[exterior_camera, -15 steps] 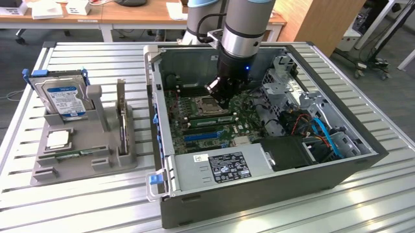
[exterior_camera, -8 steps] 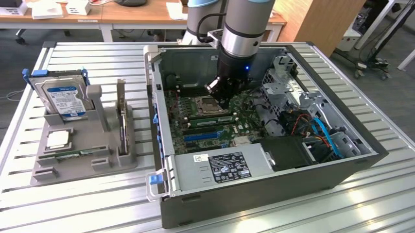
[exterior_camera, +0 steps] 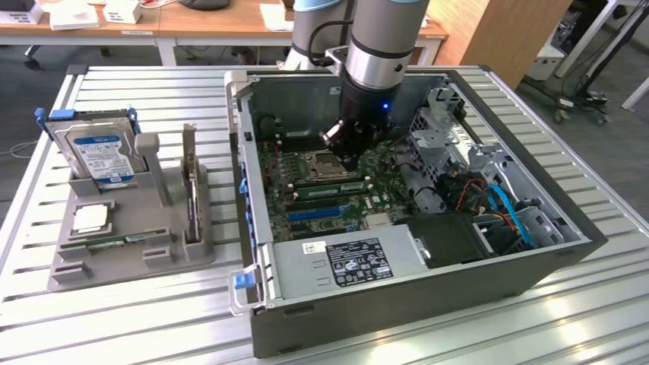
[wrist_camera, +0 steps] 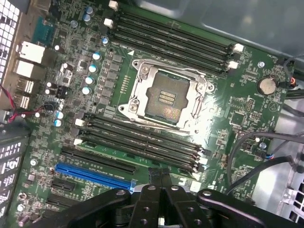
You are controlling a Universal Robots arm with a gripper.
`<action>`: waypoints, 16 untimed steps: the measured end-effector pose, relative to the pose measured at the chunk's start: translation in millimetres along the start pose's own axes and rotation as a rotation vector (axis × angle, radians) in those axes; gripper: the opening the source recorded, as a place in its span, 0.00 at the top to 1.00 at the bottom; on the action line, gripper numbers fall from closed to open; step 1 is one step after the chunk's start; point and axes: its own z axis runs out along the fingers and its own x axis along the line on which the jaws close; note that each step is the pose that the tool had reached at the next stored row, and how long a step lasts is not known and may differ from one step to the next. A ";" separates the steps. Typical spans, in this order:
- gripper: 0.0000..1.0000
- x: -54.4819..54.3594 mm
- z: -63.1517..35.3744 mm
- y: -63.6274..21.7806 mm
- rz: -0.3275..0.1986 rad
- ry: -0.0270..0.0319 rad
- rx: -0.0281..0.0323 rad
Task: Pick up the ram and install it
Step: 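Press down the ram until it locks into place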
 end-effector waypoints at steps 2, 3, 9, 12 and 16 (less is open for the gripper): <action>0.90 0.1 -0.1 0.0 0.015 0.0106 -0.0025; 0.90 0.1 0.0 0.0 0.023 0.0164 -0.0039; 0.90 0.1 -0.1 0.0 0.075 0.0447 -0.0106; 0.90 0.1 0.1 0.0 0.113 0.0487 -0.0116; 0.90 0.1 1.2 0.0 0.164 0.0469 -0.0116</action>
